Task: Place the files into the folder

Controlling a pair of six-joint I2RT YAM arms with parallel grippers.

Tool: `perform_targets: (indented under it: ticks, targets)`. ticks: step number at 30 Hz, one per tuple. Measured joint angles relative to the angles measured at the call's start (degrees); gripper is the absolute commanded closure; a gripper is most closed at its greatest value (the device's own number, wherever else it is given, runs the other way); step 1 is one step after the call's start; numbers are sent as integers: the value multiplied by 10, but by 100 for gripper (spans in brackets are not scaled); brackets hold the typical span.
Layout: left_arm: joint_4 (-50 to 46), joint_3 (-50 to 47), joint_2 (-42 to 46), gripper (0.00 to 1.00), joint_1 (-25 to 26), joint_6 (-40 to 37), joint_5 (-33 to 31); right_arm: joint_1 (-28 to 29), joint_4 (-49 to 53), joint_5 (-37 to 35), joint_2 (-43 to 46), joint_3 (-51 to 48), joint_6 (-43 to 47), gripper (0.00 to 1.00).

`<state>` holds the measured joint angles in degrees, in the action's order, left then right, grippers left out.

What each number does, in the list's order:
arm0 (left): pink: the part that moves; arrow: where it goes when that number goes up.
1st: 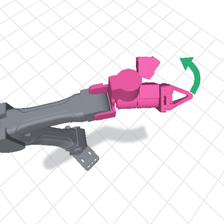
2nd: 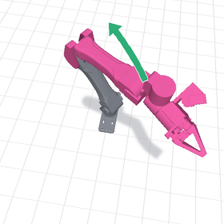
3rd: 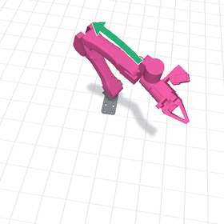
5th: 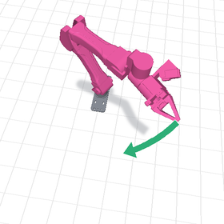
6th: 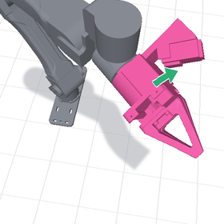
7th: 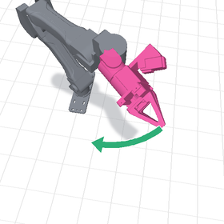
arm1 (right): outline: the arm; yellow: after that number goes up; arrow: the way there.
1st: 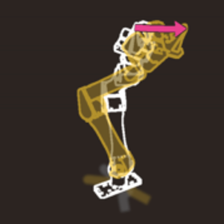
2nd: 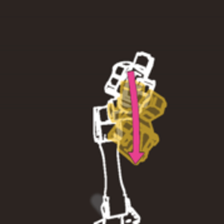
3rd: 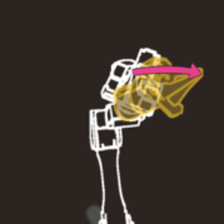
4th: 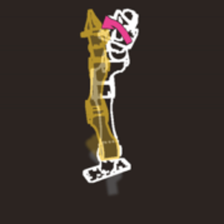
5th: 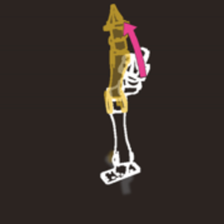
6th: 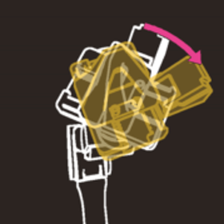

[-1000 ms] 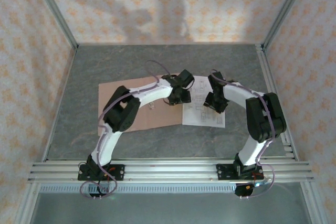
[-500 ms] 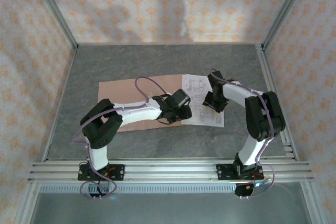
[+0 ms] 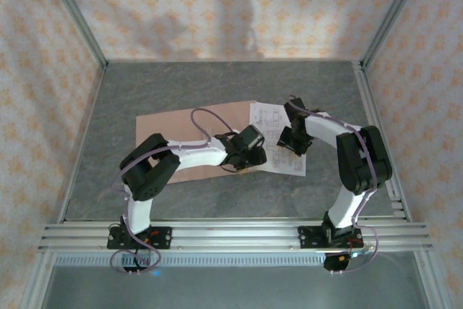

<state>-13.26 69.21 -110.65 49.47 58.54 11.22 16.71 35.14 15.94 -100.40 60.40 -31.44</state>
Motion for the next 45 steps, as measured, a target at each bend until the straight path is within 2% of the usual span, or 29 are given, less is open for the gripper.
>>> perform_targets:
  ticks: [33,45]
  targets:
    - [-56,39,25,43,0,-21,-16,0,3,0,-1,2,0,52]
    - [-19,37,24,64,0,-20,-7,0,4,0,-3,4,0,52]
